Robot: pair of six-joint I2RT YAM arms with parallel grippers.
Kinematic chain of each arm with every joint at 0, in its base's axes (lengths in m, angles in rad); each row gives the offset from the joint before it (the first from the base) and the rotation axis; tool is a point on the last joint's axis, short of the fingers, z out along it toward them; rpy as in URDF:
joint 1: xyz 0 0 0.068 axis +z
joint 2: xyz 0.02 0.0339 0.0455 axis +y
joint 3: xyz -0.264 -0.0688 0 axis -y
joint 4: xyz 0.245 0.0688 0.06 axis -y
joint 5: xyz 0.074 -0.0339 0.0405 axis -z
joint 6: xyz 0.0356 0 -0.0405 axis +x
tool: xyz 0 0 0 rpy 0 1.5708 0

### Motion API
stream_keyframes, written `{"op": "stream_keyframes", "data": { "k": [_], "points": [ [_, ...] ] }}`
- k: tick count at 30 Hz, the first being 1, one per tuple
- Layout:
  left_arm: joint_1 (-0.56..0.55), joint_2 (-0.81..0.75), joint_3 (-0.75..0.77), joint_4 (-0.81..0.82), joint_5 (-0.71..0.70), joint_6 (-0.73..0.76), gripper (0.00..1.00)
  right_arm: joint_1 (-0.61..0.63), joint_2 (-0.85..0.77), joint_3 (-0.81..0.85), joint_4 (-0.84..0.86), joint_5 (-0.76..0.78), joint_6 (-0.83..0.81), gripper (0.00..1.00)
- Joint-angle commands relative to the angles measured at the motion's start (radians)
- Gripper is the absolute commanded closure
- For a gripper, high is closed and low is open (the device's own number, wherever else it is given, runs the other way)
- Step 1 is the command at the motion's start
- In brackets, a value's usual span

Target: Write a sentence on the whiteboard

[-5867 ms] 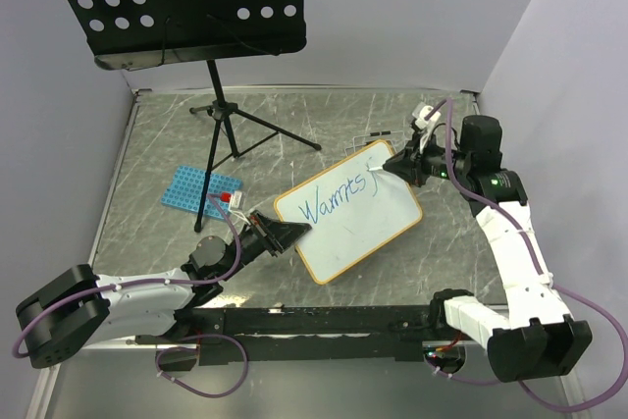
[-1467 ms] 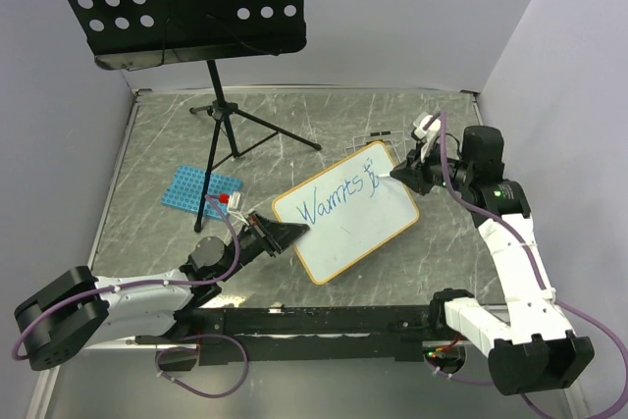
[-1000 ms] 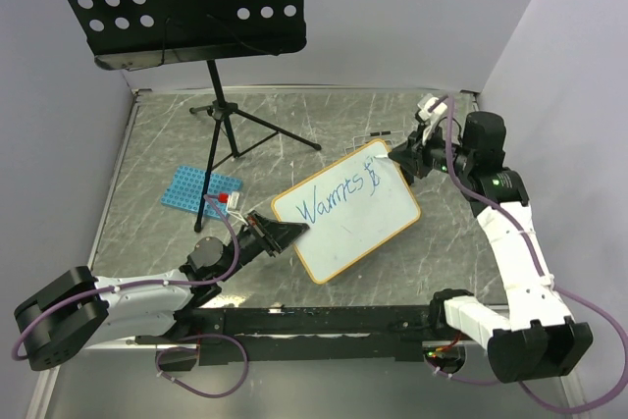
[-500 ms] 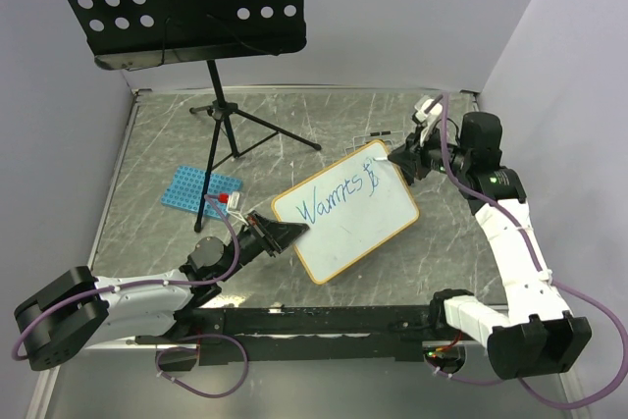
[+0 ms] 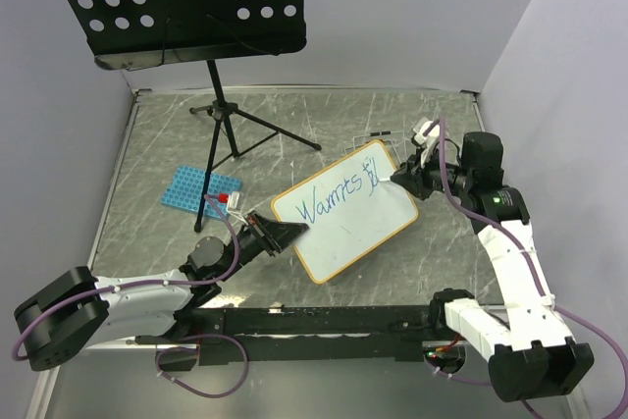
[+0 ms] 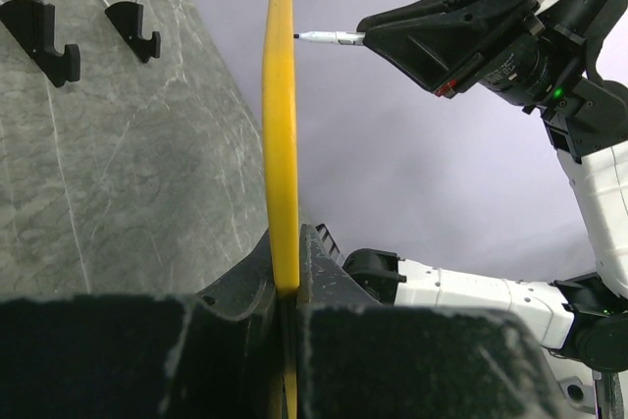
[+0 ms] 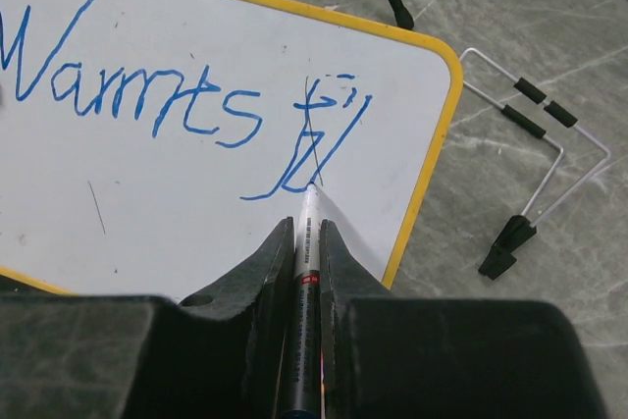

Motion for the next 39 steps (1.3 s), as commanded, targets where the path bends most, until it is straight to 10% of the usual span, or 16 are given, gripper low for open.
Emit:
{"op": "stream_keyframes", "data": {
  "k": [1,39],
  "points": [
    [0.003,-0.035,0.025,0.190,0.010,-0.022,0.99,-0.010,-0.004,0.007,-0.003,0.025,-0.011,1.00],
    [0.003,-0.027,0.007,0.218,0.009,-0.027,0.99,-0.013,0.145,0.140,0.095,0.010,0.052,1.00]
  ]
}}
